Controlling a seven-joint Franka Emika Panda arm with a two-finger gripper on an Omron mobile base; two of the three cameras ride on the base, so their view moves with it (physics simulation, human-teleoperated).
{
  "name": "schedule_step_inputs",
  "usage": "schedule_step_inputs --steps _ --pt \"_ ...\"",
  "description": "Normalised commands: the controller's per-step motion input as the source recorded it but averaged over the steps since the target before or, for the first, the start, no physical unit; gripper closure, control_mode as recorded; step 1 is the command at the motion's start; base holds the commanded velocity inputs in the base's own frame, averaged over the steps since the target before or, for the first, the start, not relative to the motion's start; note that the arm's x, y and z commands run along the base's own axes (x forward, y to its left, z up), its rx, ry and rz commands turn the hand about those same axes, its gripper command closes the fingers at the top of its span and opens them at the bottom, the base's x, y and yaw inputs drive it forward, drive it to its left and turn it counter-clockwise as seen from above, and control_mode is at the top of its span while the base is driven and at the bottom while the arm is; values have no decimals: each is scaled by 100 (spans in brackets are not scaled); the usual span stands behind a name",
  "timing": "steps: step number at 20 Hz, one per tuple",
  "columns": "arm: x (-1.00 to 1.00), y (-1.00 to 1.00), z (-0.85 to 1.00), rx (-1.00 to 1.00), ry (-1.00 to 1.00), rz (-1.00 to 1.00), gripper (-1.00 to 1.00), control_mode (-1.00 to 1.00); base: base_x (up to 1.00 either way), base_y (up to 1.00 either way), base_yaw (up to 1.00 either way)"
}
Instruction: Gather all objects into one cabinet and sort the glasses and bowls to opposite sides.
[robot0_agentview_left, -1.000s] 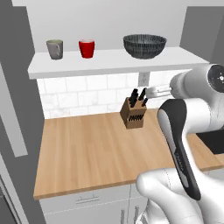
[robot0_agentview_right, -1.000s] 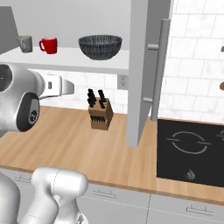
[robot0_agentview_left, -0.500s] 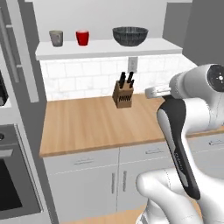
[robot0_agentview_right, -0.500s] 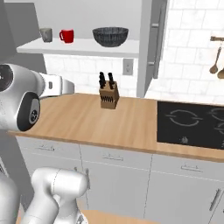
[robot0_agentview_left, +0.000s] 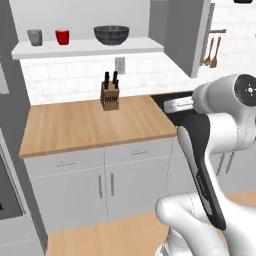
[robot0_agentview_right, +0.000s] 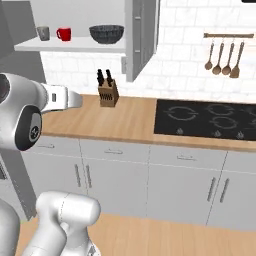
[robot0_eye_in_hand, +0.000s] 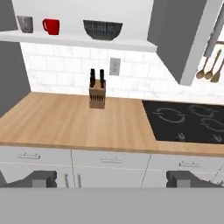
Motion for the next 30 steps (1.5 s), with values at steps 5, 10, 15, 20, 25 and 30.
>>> schedule_step_inputs --steps 5,10,15,20,25,30 --pt "0 0 0 0 0 0 -100 100 -35 -97 -11" --pt "0 0 0 0 0 0 -100 100 -5 -94 -5" --pt "0 0 0 0 0 0 -100 100 0 -97 0" --pt "0 0 0 0 0 0 -100 100 0 -100 0" --pt "0 0 0 0 0 0 -100 100 0 -100 0" --pt "0 0 0 0 0 0 -100 100 1 -98 0"
